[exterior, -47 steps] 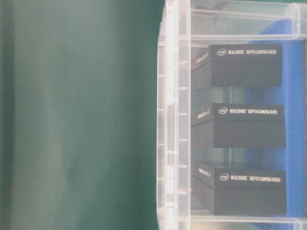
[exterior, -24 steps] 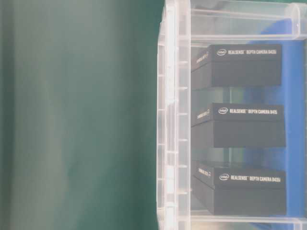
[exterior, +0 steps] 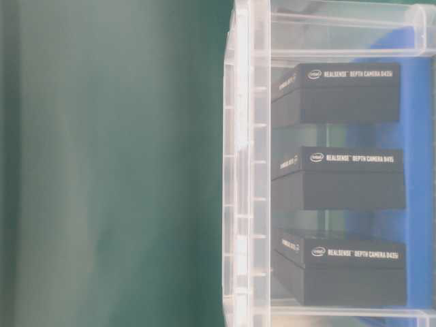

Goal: Clamp the lid of the box with both arms, then lift and open it.
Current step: 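Move both grippers to the lid's left and right edges, then lower both grippers and close them on the lid rims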

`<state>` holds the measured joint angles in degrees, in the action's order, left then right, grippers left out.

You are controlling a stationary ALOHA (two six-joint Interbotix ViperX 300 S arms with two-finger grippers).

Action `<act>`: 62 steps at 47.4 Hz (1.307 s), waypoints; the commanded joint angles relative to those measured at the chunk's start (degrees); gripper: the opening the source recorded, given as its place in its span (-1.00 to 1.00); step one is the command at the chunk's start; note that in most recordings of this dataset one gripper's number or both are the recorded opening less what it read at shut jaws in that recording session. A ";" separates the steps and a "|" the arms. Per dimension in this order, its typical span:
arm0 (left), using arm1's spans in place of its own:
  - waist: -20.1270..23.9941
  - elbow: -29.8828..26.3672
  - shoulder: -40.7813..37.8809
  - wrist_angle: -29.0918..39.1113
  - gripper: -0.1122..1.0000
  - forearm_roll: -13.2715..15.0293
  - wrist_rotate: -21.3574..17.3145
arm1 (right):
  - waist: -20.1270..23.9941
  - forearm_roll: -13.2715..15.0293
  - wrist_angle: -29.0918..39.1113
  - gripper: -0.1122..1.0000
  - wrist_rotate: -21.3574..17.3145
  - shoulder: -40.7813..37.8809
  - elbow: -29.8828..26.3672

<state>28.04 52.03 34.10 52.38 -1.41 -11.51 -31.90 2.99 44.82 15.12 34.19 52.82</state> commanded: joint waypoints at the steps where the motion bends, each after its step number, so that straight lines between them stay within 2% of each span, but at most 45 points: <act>1: 0.35 -3.43 -2.99 -1.14 -0.77 -0.18 -0.79 | 0.09 0.09 -1.14 -0.80 0.18 -0.79 -1.85; 21: 0.44 -11.95 -13.18 -2.55 -0.77 -0.18 -4.39 | 0.09 0.09 -4.75 -0.80 0.53 -8.88 -7.12; 38: 0.79 -13.62 -18.19 -4.48 -0.77 -0.26 -6.06 | 1.76 0.09 -6.68 -0.80 0.70 -15.21 -11.87; 62: 0.79 -18.11 -23.03 -5.10 -0.77 -0.18 -10.72 | 5.98 0.09 -8.17 -0.80 1.76 -20.30 -16.26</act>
<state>29.27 36.47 10.72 47.90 -1.93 -22.41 -27.25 3.25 37.53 17.05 14.41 39.20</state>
